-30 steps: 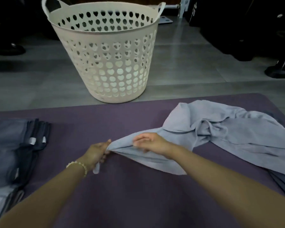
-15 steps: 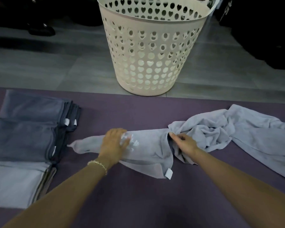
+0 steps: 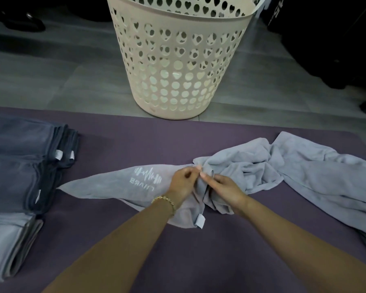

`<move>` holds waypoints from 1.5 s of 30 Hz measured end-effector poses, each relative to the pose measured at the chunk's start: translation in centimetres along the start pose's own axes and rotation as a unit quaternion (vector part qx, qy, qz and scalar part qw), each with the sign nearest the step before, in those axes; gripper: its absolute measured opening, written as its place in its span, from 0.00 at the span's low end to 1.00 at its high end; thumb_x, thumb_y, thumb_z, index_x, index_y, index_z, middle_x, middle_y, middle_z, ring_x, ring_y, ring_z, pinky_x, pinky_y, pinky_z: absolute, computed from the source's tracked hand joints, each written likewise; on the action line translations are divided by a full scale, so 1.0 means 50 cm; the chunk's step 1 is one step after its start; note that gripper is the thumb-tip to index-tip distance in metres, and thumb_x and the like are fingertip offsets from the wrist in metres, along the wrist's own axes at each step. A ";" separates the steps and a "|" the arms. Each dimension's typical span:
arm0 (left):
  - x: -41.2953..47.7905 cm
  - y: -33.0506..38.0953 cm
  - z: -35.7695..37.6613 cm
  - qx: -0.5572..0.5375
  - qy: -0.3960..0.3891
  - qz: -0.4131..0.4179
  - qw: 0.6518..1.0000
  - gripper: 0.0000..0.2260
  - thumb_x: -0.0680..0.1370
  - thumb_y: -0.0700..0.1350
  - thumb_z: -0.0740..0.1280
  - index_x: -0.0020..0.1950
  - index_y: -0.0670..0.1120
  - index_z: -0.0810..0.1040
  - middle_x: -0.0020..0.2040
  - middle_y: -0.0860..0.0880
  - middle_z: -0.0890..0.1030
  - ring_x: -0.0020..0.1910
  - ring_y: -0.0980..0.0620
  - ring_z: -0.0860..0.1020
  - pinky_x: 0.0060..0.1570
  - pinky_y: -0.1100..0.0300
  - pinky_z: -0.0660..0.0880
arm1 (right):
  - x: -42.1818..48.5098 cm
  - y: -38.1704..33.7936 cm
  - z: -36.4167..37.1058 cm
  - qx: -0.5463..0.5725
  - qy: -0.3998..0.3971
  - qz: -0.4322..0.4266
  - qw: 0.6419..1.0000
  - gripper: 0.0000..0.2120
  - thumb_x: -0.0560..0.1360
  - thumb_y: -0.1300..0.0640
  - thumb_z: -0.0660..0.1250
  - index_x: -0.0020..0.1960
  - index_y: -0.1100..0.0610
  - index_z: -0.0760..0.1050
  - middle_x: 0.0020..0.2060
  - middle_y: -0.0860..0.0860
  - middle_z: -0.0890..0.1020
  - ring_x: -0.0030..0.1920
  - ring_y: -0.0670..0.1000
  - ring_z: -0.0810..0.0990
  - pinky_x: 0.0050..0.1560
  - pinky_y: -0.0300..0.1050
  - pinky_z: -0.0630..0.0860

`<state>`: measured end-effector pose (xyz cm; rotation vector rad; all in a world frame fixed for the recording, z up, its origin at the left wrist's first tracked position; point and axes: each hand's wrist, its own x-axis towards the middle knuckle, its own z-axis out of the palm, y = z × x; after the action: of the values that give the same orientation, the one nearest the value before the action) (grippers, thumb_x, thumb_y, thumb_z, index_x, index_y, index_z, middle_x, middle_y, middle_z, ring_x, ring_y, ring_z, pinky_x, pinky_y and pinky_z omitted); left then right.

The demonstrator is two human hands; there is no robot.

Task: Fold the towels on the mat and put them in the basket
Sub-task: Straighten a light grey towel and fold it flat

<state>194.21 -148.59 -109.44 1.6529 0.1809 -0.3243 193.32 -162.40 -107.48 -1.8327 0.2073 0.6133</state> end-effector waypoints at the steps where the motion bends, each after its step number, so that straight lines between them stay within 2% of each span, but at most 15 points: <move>1: 0.002 0.010 -0.007 -0.013 0.008 0.008 1.000 0.13 0.81 0.48 0.61 0.46 0.39 0.78 0.39 0.49 0.79 0.39 0.56 0.76 0.38 0.72 0.72 | -0.002 -0.006 0.004 0.005 -0.002 -0.019 1.000 0.27 0.72 0.38 0.66 0.46 0.65 0.78 0.35 0.60 0.81 0.35 0.54 0.78 0.38 0.46 0.75; 4: -0.002 0.036 -0.037 -0.037 0.002 0.023 0.999 0.13 0.80 0.50 0.61 0.44 0.42 0.74 0.37 0.48 0.75 0.37 0.56 0.74 0.40 0.67 0.72 | -0.005 -0.050 0.013 0.075 -0.016 -0.065 0.995 0.22 0.73 0.45 0.69 0.46 0.67 0.77 0.39 0.57 0.81 0.40 0.51 0.80 0.47 0.42 0.76; 7: -0.001 0.082 -0.095 -0.106 0.016 0.014 0.994 0.13 0.79 0.52 0.63 0.40 0.46 0.71 0.37 0.45 0.74 0.39 0.49 0.73 0.43 0.56 0.72 | -0.008 -0.121 0.005 0.085 -0.055 -0.098 0.990 0.12 0.78 0.53 0.65 0.39 0.58 0.76 0.33 0.50 0.79 0.34 0.45 0.77 0.39 0.35 0.74; 12: -0.022 0.203 -0.222 -0.167 -0.026 -0.021 0.985 0.08 0.81 0.48 0.61 0.44 0.45 0.72 0.38 0.45 0.76 0.37 0.51 0.76 0.41 0.60 0.76 | -0.029 -0.194 -0.004 -0.096 -0.151 -0.091 0.980 0.08 0.72 0.50 0.72 0.40 0.53 0.76 0.29 0.52 0.69 0.30 0.46 0.67 0.34 0.37 0.67; 15: -0.051 0.241 -0.278 -0.153 -0.014 -0.039 0.987 0.08 0.80 0.48 0.63 0.46 0.44 0.75 0.38 0.46 0.80 0.35 0.51 0.79 0.36 0.61 0.78 | -0.038 -0.186 0.027 -0.199 -0.167 -0.093 0.961 0.18 0.73 0.51 0.72 0.29 0.53 0.68 0.23 0.48 0.66 0.26 0.45 0.64 0.31 0.36 0.65; 17: -0.057 0.233 -0.318 -0.082 0.048 -0.041 0.995 0.10 0.80 0.49 0.62 0.47 0.43 0.75 0.40 0.44 0.80 0.37 0.49 0.78 0.37 0.60 0.77 | -0.041 -0.180 0.040 -0.243 -0.160 -0.100 0.952 0.20 0.74 0.47 0.70 0.29 0.54 0.67 0.25 0.48 0.68 0.29 0.45 0.65 0.34 0.37 0.64; 20: -0.062 0.178 -0.363 0.225 0.138 0.056 0.963 0.09 0.80 0.47 0.62 0.51 0.42 0.75 0.48 0.45 0.76 0.49 0.50 0.73 0.45 0.62 0.68 | -0.044 -0.186 0.040 -0.150 -0.160 -0.078 0.973 0.18 0.76 0.45 0.66 0.32 0.53 0.69 0.28 0.48 0.69 0.31 0.46 0.66 0.37 0.38 0.64; 24: -0.107 0.164 -0.292 0.277 -0.010 0.094 0.956 0.19 0.82 0.54 0.55 0.68 0.48 0.72 0.64 0.55 0.71 0.64 0.60 0.66 0.61 0.69 0.58 | -0.054 -0.213 0.051 -0.052 -0.186 -0.082 0.978 0.13 0.78 0.47 0.63 0.43 0.54 0.80 0.37 0.50 0.81 0.36 0.45 0.77 0.42 0.39 0.74; 26: -0.122 0.172 -0.247 0.226 -0.079 0.034 0.970 0.22 0.81 0.59 0.53 0.62 0.47 0.78 0.58 0.55 0.77 0.58 0.58 0.72 0.57 0.65 0.65 | -0.056 -0.223 0.057 0.019 -0.181 -0.056 0.982 0.19 0.78 0.48 0.63 0.57 0.63 0.78 0.50 0.58 0.83 0.49 0.51 0.81 0.55 0.45 0.76; 29: -0.134 0.182 -0.224 0.171 -0.113 0.031 0.978 0.21 0.79 0.59 0.60 0.46 0.41 0.77 0.39 0.48 0.79 0.39 0.54 0.77 0.42 0.60 0.74 | -0.064 -0.229 0.050 0.020 -0.195 -0.043 0.980 0.22 0.70 0.43 0.68 0.55 0.58 0.79 0.50 0.55 0.84 0.52 0.52 0.82 0.56 0.44 0.77; 33: -0.119 0.182 -0.272 0.033 -0.044 0.031 0.998 0.17 0.78 0.56 0.63 0.49 0.42 0.79 0.47 0.48 0.83 0.47 0.53 0.81 0.53 0.58 0.76 | -0.087 -0.216 0.044 -0.163 -0.256 -0.026 0.952 0.11 0.70 0.46 0.73 0.45 0.53 0.80 0.41 0.49 0.84 0.43 0.48 0.82 0.46 0.41 0.77; 36: -0.104 0.167 -0.350 -0.054 0.108 0.005 0.993 0.13 0.78 0.56 0.63 0.48 0.47 0.78 0.47 0.47 0.82 0.46 0.51 0.80 0.50 0.58 0.77 | -0.091 -0.205 0.035 -0.232 -0.239 -0.012 0.943 0.12 0.68 0.44 0.75 0.41 0.52 0.81 0.41 0.47 0.82 0.42 0.48 0.80 0.43 0.40 0.73; 39: -0.103 0.122 -0.419 0.097 0.267 -0.005 0.959 0.17 0.80 0.54 0.62 0.35 0.45 0.69 0.33 0.47 0.71 0.34 0.50 0.70 0.36 0.58 0.67 | -0.091 -0.196 0.012 -0.267 -0.242 0.001 0.933 0.20 0.63 0.37 0.75 0.43 0.52 0.82 0.45 0.48 0.80 0.44 0.49 0.80 0.45 0.41 0.73; 41: -0.105 0.095 -0.426 0.227 0.292 0.019 0.929 0.15 0.79 0.52 0.62 0.38 0.44 0.71 0.37 0.45 0.73 0.40 0.46 0.73 0.43 0.58 0.67 | -0.098 -0.197 0.004 -0.291 -0.235 0.007 0.927 0.21 0.63 0.36 0.75 0.38 0.54 0.78 0.35 0.50 0.77 0.36 0.49 0.74 0.37 0.38 0.70; 45: -0.132 0.134 -0.309 0.299 0.029 0.126 0.946 0.22 0.79 0.58 0.58 0.64 0.45 0.75 0.63 0.49 0.75 0.65 0.52 0.71 0.66 0.62 0.66 | -0.094 -0.209 0.007 -0.180 -0.201 -0.042 0.962 0.15 0.68 0.45 0.73 0.37 0.56 0.74 0.28 0.49 0.74 0.29 0.47 0.70 0.30 0.35 0.67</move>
<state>191.63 -133.55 -99.78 2.2605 -0.1008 -0.1378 193.73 -159.15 -96.50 -2.0007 -0.2711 0.9965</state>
